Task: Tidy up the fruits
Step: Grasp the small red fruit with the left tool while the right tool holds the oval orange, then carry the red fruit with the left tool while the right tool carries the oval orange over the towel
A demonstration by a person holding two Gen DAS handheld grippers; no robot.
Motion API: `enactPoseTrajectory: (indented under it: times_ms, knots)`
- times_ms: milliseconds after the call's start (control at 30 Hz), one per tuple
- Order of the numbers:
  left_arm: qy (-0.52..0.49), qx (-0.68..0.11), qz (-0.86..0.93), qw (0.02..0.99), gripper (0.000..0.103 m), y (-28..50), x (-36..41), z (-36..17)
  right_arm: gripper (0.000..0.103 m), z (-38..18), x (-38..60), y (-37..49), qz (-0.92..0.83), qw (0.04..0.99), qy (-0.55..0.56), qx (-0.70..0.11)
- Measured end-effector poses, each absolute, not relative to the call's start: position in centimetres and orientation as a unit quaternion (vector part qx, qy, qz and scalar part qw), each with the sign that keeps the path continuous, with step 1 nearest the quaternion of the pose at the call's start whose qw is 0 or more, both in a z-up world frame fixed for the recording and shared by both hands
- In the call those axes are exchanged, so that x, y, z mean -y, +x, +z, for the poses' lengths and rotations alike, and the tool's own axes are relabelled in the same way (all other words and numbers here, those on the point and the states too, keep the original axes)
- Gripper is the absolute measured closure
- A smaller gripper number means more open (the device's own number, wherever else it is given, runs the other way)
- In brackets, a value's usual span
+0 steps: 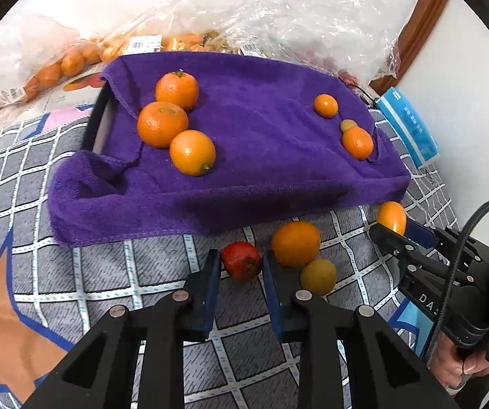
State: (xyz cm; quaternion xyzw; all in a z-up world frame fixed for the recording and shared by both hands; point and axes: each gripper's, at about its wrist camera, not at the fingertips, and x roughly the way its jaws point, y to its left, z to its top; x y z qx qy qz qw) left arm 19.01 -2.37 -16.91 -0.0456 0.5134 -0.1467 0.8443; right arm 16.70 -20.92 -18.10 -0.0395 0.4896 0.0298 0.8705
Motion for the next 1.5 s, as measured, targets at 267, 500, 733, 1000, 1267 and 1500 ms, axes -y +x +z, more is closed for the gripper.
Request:
enactPoseTrajectory:
  times_ms: [267,500,733,1000,1267,1500]
  knots:
    - [-0.061,-0.5,-0.13,0.854,0.079,17.8,0.9,-15.0,0.068,-15.6,20.9,15.8,0.028,0.883,-0.035,-0.468]
    - [-0.073,-0.484,-0.121,0.863,0.079,16.7,-0.3,-12.9,0.068,-13.0,21.1,15.2,0.026,0.895,-0.028,-0.445]
    - [-0.069,-0.459,-0.114,0.878,0.079,16.0,-1.1,-9.9,0.068,-10.9,21.2,15.1,0.024,0.905,-0.023,-0.424]
    - [-0.074,-0.435,-0.111,0.891,0.079,16.0,-1.8,-6.7,0.068,-7.9,21.2,15.5,0.025,0.919,-0.021,-0.393]
    - [-0.076,-0.416,-0.112,0.899,0.079,16.0,-2.0,-4.5,0.068,-6.1,21.0,15.8,0.027,0.928,-0.021,-0.371]
    - [-0.07,-0.413,-0.113,0.901,0.079,16.1,-1.5,-4.0,0.068,-5.5,21.5,16.0,0.024,0.931,-0.017,-0.365]
